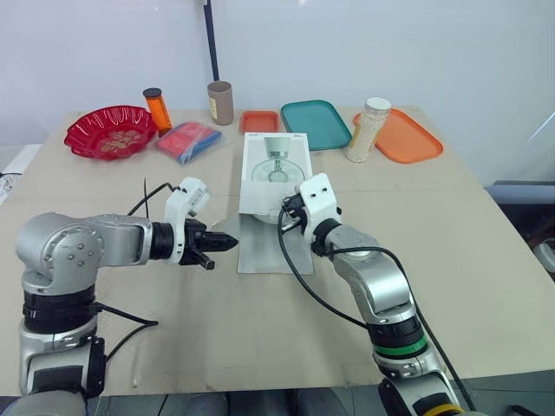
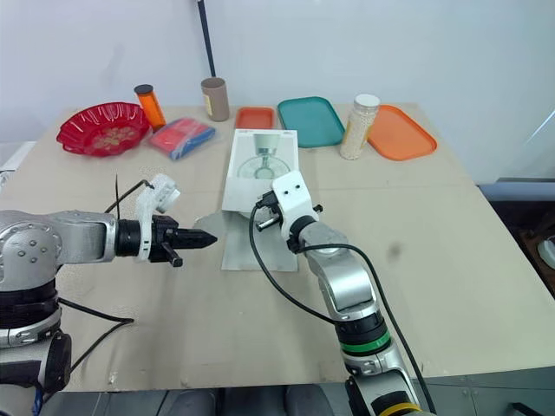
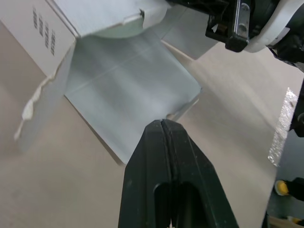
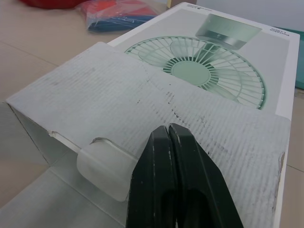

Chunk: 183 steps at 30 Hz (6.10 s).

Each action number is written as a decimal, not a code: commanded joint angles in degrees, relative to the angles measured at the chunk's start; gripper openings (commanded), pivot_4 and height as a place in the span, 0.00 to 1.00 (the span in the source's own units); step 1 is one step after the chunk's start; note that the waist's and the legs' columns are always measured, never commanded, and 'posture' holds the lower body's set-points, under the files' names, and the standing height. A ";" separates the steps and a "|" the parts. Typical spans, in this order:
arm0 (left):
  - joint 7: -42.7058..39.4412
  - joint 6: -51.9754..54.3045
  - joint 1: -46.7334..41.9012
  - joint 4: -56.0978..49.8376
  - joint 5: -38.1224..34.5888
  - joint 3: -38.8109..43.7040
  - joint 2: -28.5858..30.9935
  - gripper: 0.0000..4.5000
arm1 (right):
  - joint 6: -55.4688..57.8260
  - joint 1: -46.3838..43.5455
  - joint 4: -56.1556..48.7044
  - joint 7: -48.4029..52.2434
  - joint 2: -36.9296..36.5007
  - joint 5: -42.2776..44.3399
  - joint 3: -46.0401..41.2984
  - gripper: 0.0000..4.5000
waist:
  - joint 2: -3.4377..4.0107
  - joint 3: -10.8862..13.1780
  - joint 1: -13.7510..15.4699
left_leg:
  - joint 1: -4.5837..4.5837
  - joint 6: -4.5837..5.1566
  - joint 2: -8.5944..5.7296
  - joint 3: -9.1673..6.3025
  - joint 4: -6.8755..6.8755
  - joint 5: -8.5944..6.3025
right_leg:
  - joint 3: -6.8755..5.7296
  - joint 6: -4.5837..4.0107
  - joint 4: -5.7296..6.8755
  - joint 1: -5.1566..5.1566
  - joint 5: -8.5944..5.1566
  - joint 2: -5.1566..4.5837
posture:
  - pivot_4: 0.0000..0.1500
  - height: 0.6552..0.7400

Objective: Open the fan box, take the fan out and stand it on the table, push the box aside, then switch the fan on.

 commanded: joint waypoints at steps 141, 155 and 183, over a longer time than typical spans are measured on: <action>26.42 -45.88 14.63 10.44 4.89 -4.15 -39.81 1.00 | 2.85 -2.90 3.27 3.89 -6.24 -2.32 0.53 0.00 | -0.17 -0.15 0.83 | 0.27 -0.32 0.01 0.17 -0.42 0.15 | 0.07 -0.10 -0.25 0.12 0.07 0.02 | 1.00 1.00; 24.18 -46.78 12.88 12.87 4.34 -3.21 -42.09 1.00 | 2.93 -2.51 3.20 4.19 -6.51 -2.45 0.76 0.00 | -0.17 -0.15 0.84 | 0.26 -0.32 0.00 0.16 -0.46 0.15 | 0.07 -0.07 -0.28 0.13 0.05 0.02 | 1.00 1.00; 26.56 -42.66 20.21 6.34 3.38 -2.45 -35.71 1.00 | 3.08 -2.11 3.09 4.66 -6.56 -2.55 1.33 0.00 | -0.18 -0.15 0.86 | 0.28 -0.39 -0.01 0.14 -0.51 0.19 | 0.07 -0.05 -0.30 0.14 0.04 0.01 | 1.00 1.00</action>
